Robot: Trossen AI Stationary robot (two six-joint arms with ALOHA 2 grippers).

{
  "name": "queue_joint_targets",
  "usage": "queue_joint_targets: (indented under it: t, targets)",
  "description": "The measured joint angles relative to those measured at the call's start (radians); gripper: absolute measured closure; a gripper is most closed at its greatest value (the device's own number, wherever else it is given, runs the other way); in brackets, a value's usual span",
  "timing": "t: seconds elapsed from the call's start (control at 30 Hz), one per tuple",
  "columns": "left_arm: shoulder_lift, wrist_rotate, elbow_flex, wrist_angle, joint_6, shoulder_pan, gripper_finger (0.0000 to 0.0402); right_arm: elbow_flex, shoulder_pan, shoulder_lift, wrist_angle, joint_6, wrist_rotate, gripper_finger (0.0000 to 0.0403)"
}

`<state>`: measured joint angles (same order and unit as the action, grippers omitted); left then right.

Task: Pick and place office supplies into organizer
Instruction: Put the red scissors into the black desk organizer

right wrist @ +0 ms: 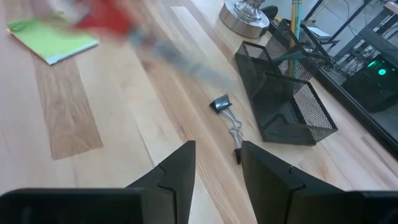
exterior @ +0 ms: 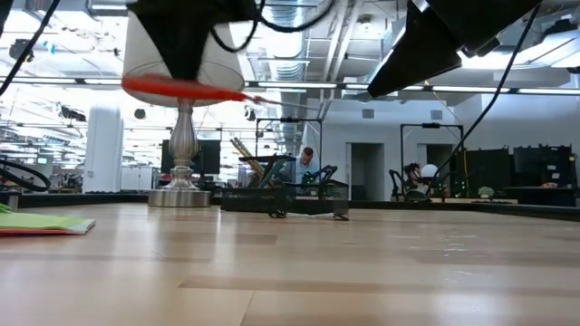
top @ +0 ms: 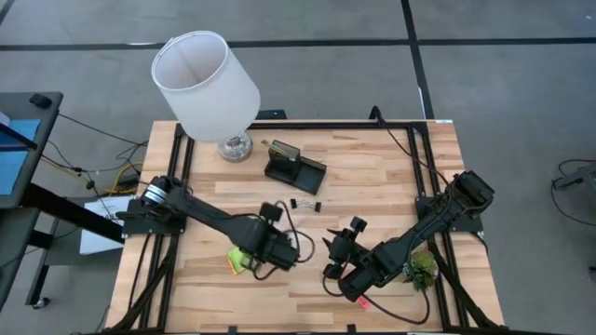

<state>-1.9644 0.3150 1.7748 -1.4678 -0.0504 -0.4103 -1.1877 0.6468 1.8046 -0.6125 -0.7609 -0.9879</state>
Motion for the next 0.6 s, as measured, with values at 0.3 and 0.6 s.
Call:
queue_joint_targets:
  t: [0.3, 0.6]
  targets:
    - [0.034, 0.278, 0.047, -0.111, 0.396, 0.068, 0.0401, 0.000, 0.001, 0.000, 0.004, -0.002, 0.023, 0.0281]
    - [0.031, 0.648, 0.020, -0.104, 0.654, 0.245, 0.0401, 0.000, 0.009, 0.000, 0.014, -0.019, 0.025, 0.0281]
